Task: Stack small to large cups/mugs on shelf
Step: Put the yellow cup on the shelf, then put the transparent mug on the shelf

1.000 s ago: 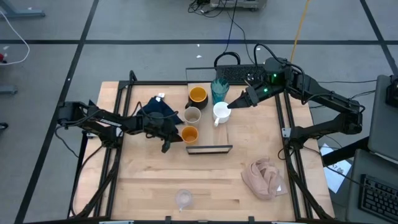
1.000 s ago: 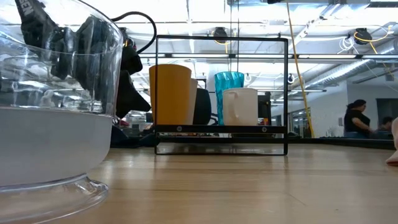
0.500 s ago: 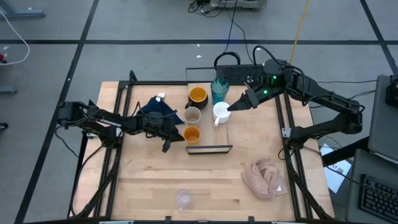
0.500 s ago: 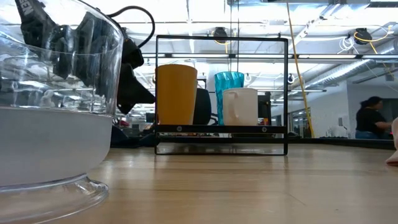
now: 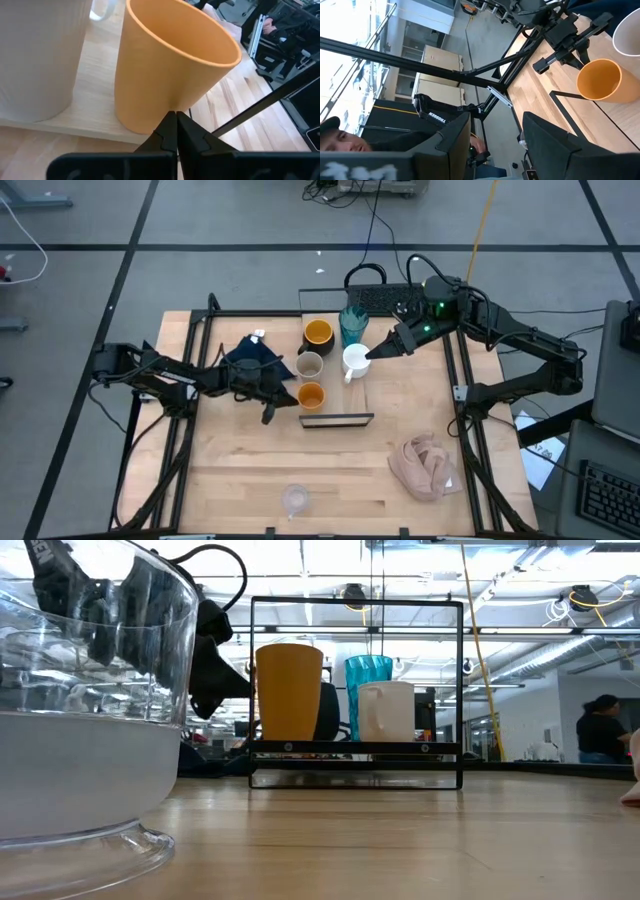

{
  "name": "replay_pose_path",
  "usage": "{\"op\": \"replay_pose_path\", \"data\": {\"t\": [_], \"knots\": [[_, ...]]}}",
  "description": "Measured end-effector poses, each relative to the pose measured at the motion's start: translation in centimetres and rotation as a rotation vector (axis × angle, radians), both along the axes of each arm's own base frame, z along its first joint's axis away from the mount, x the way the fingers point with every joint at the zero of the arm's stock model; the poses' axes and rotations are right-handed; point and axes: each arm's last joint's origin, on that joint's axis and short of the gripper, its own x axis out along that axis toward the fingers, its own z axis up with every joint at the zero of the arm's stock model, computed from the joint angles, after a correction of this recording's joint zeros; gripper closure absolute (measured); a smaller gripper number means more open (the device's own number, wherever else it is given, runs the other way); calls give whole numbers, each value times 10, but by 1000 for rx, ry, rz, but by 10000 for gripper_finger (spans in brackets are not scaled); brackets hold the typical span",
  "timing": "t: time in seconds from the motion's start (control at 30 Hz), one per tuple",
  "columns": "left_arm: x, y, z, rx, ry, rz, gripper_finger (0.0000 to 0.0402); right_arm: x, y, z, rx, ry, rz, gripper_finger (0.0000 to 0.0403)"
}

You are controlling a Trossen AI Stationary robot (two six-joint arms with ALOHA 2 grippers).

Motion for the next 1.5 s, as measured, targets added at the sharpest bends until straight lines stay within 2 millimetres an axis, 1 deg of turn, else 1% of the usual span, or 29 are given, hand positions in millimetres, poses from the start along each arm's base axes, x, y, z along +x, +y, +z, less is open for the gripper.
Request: {"op": "replay_pose_path", "data": {"t": [0.13, 0.27, 0.43, 0.53, 0.63, 0.73, 0.83, 0.9, 1.0, 1.1, 1.2, 1.3, 1.4, 1.47, 1.5], "knots": [[0, 1, -1, -8, 11, 25, 401, 0, 1, 0, -1, -1, 6, 232], [-6, -3, -11, -106, 155, 30, 397, 0, 2, 0, 6, 1, 9, 232], [-11, -25, -18, -176, 282, -41, 399, -1, 2, 1, -48, -24, 25, 232], [-16, -37, -13, -237, 314, -54, 397, -1, 2, 1, -101, -45, 40, 232], [-21, -48, 3, -310, 281, -51, 400, -1, 2, 1, -155, -66, 55, 232], [-28, -57, 24, -368, 197, -33, 396, -1, 2, 1, -219, -85, 58, 232], [-38, -63, 50, -466, 69, -5, 397, 2, 4, 1, -286, -109, 55, 232], [-44, -67, 67, -546, -20, -26, 399, 6, 5, -1, -309, -126, 69, 232], [-54, -72, 89, -658, -137, -85, 395, 14, 8, -9, -319, -147, 89, 232], [-62, -77, 100, -759, -156, -104, 368, 23, 12, -20, -323, -195, 103, 232], [-64, -86, 119, -814, -183, -127, 325, 31, 17, -32, -296, -259, 109, 232], [-64, -98, 143, -793, -257, -156, 280, 38, 27, -44, -252, -334, 126, 232], [-62, -108, 169, -779, -317, -169, 242, 42, 41, -59, -202, -384, 151, 232], [-59, -115, 181, -763, -272, -178, 224, 44, 53, -70, -182, -388, 156, 232], [-58, -119, 183, -746, -215, -174, 218, 44, 58, -75, -176, -382, 154, 232]]}}
